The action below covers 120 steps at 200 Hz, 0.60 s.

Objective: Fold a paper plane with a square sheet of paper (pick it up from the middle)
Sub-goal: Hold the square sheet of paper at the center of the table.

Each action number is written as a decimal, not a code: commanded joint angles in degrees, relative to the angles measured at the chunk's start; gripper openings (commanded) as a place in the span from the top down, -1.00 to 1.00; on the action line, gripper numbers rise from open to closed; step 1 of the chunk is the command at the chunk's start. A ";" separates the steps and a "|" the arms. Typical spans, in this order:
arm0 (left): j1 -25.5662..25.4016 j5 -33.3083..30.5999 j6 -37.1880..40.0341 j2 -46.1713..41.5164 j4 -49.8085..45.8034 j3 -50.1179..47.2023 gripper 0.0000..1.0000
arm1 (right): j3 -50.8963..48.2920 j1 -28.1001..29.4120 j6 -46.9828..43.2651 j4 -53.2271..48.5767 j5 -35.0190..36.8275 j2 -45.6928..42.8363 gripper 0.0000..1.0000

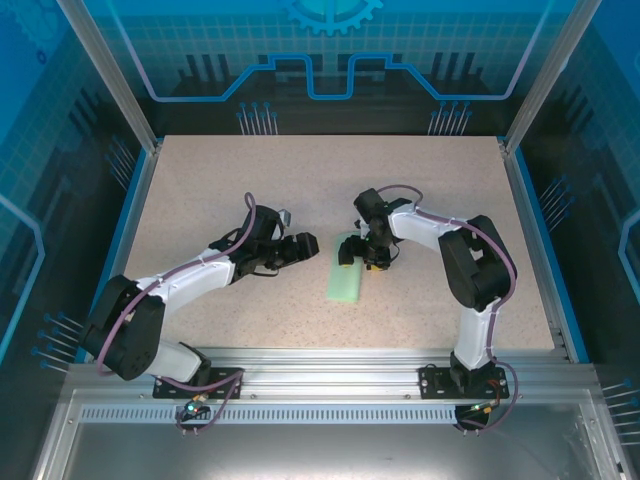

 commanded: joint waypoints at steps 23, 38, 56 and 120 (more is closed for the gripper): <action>-0.28 1.96 0.98 1.47 1.03 0.17 -0.47 | 0.40 0.26 -0.35 -4.88 5.84 4.87 -0.50; -0.29 2.05 0.96 1.86 0.98 0.38 -0.35 | 0.85 0.79 -0.20 -5.42 6.63 5.59 -0.51; -0.24 2.32 0.95 2.14 0.90 0.64 -0.18 | 1.07 1.08 -0.16 -5.64 7.02 6.35 -0.51; -0.70 4.06 0.01 6.07 0.81 2.81 0.92 | 0.81 1.08 0.53 -6.21 8.96 6.59 -0.52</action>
